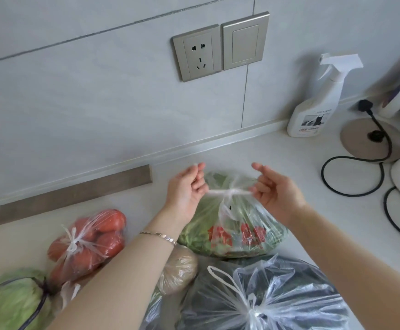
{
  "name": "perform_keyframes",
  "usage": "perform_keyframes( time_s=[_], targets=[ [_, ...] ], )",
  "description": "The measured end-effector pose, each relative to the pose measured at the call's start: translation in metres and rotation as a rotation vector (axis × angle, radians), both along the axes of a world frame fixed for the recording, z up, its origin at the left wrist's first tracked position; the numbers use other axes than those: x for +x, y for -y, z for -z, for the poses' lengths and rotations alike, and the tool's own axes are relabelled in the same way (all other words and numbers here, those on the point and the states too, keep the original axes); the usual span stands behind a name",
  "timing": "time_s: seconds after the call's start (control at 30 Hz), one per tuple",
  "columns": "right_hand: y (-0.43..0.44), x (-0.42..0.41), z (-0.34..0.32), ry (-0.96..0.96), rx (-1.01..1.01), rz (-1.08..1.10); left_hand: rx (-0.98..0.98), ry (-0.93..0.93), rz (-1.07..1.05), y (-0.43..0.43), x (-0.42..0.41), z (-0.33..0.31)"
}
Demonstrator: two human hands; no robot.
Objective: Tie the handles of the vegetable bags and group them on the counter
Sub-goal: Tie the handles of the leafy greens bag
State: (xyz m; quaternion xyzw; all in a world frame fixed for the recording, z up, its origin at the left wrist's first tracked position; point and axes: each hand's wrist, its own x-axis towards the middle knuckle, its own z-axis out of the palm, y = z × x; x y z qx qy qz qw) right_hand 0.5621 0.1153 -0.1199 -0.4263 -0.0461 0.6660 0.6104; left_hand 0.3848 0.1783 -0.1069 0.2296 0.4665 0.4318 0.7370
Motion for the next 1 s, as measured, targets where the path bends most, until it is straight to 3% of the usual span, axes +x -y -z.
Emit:
perform_keyframes(
  time_s=[0.13,0.23,0.33,0.47,0.53,0.6,0.73,0.77,0.9,1.0],
  targets=[
    [0.020,0.015,0.034,0.109,-0.267,0.108,-0.109,-0.237,-0.079,-0.003,-0.032,0.034],
    [0.027,0.015,0.039,0.196,-0.297,0.154,-0.091,-0.330,-0.058,0.003,-0.032,0.040],
    [0.018,0.011,0.009,0.573,-0.155,0.037,0.220,-0.622,0.165,0.007,-0.019,0.022],
    [0.005,-0.014,-0.038,1.122,0.240,-0.267,0.489,-0.709,0.647,0.023,0.008,-0.003],
    [-0.002,-0.029,-0.042,1.295,0.333,-0.341,0.585,-0.806,0.755,0.030,0.024,-0.005],
    [-0.007,-0.032,-0.037,1.236,0.287,-0.268,0.573,-0.774,0.697,0.032,0.030,0.001],
    [0.002,-0.020,-0.010,0.829,0.098,-0.060,0.327,-0.600,0.355,0.030,0.024,0.006],
    [0.008,-0.020,0.000,0.841,0.085,-0.097,0.265,-0.559,0.296,0.030,0.023,0.006],
    [0.024,-0.034,0.028,1.325,0.207,-0.482,0.184,-0.469,0.248,0.031,0.026,0.001],
    [0.018,-0.043,0.032,1.422,0.331,-0.368,0.174,-0.406,0.219,0.034,0.032,-0.004]
  ],
)
